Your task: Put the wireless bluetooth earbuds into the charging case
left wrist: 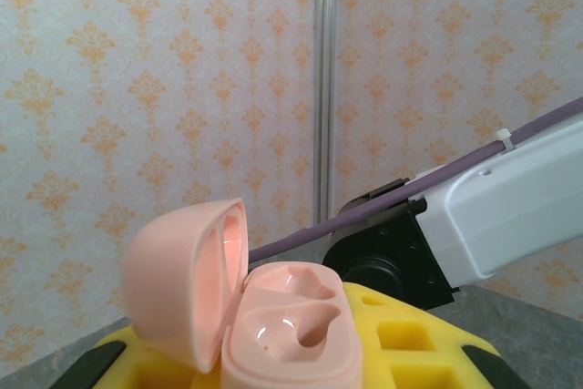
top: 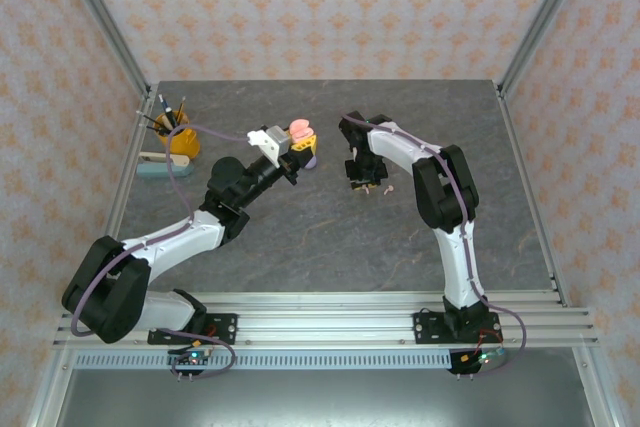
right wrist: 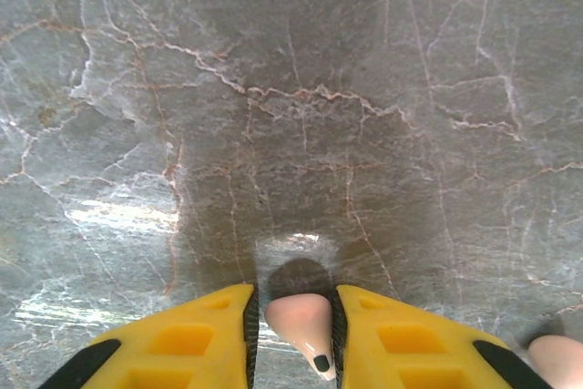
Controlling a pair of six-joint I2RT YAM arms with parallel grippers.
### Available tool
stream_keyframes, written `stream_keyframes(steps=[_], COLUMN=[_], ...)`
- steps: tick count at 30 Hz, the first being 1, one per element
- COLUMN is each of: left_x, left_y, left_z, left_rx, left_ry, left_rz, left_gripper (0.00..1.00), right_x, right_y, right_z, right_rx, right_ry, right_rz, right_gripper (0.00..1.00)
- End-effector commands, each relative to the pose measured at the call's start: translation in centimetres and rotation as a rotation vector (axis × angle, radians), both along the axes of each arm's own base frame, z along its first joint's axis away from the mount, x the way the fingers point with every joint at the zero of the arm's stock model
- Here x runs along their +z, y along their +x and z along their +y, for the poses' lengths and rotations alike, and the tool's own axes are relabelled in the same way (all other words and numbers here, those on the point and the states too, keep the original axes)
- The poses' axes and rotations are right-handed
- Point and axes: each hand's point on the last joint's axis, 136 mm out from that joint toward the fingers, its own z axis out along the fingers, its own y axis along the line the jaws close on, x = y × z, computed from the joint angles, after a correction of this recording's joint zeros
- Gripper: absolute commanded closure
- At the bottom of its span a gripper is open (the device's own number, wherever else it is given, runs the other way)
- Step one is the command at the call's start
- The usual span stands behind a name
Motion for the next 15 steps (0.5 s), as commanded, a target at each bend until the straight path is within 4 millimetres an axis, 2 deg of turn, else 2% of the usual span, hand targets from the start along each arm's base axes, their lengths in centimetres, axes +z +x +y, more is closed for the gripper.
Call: stream_keyframes(steps=[1, 7, 15], left_x=[2.0, 1.92, 1.88], left_y=[0.1, 0.17, 0.12], left_z=[0.28, 0.23, 0.22], left_rx=[0.002, 0.001, 0.0], left_ry=[-0.04, -0.04, -0.04], left_rz=[-0.042, -0.037, -0.034], left_gripper=[1.0, 1.0, 1.0], right_x=[-0.59, -0.73, -0.53], right_y=[-1.52, -2.09, -2.44], right_z=[-0.84, -0.82, -0.94], right_rx=[0.007, 0.005, 0.005], right_ry=[-0.036, -0.028, -0.022], right_rz=[0.05, 0.063, 0.065], right_gripper=[0.71, 0.71, 0.81])
